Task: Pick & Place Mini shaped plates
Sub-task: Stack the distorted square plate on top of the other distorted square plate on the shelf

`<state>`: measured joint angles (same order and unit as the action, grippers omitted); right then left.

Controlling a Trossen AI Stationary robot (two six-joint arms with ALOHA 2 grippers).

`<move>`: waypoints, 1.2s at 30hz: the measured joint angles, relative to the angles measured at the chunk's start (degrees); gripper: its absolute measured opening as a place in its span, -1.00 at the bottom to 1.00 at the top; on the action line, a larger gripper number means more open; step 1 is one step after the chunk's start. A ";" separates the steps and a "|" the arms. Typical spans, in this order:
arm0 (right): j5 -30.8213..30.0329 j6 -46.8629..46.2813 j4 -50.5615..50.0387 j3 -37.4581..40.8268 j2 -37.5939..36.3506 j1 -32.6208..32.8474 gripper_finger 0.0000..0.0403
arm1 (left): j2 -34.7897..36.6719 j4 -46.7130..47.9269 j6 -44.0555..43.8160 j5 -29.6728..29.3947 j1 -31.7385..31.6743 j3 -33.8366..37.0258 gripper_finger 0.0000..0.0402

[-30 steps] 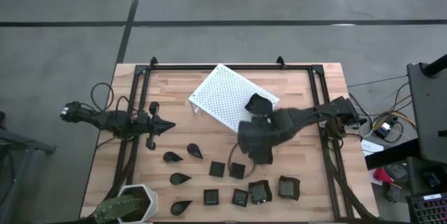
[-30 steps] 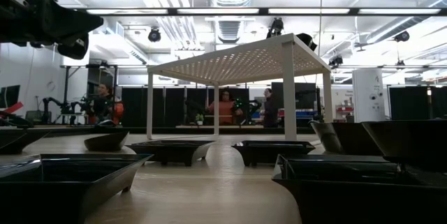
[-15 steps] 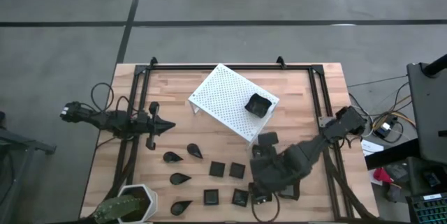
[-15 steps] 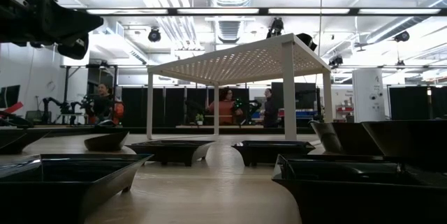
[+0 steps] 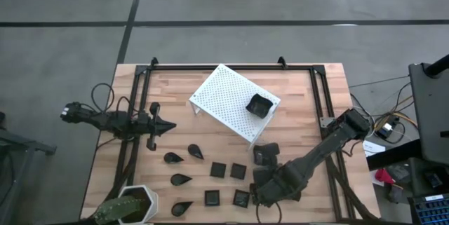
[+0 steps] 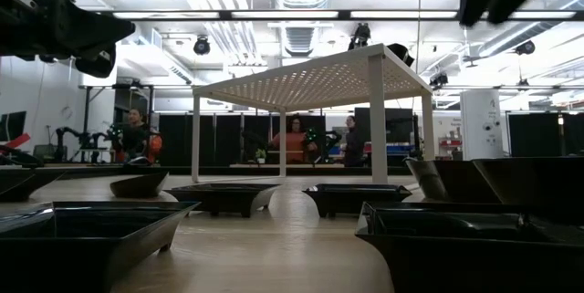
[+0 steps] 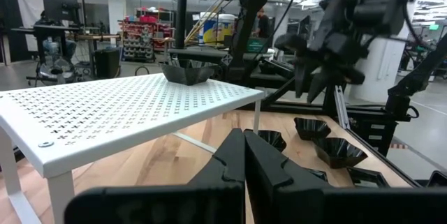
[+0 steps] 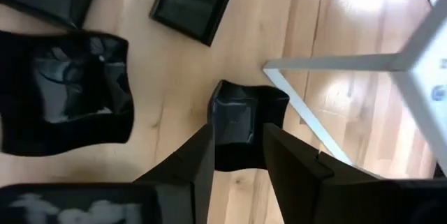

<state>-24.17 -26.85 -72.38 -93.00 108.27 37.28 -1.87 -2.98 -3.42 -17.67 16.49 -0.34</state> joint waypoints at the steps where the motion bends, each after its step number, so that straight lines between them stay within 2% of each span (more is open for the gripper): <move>1: -0.02 0.29 1.02 1.28 0.00 0.00 -0.40 | 0.00 0.01 0.00 0.01 0.02 0.00 -1.00; 9: 0.04 0.83 8.04 9.38 0.02 -0.02 -0.46 | 0.00 0.00 0.02 0.02 0.02 0.00 -1.00; 22: 0.66 -1.48 19.36 17.21 0.02 -0.04 -0.52 | 0.00 0.02 0.00 0.02 0.04 0.00 -1.00; 29: 0.66 -3.54 20.23 21.18 0.02 -0.04 -0.50 | 0.00 0.02 0.02 0.02 0.04 0.00 -1.00; 36: 0.36 -4.64 20.80 22.89 0.02 -0.07 -0.57 | 0.00 0.00 0.00 0.02 0.04 0.00 -1.00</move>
<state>-23.81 -31.49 -51.58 -70.11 108.29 37.21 -1.87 -2.98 -3.42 -17.65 16.53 -0.34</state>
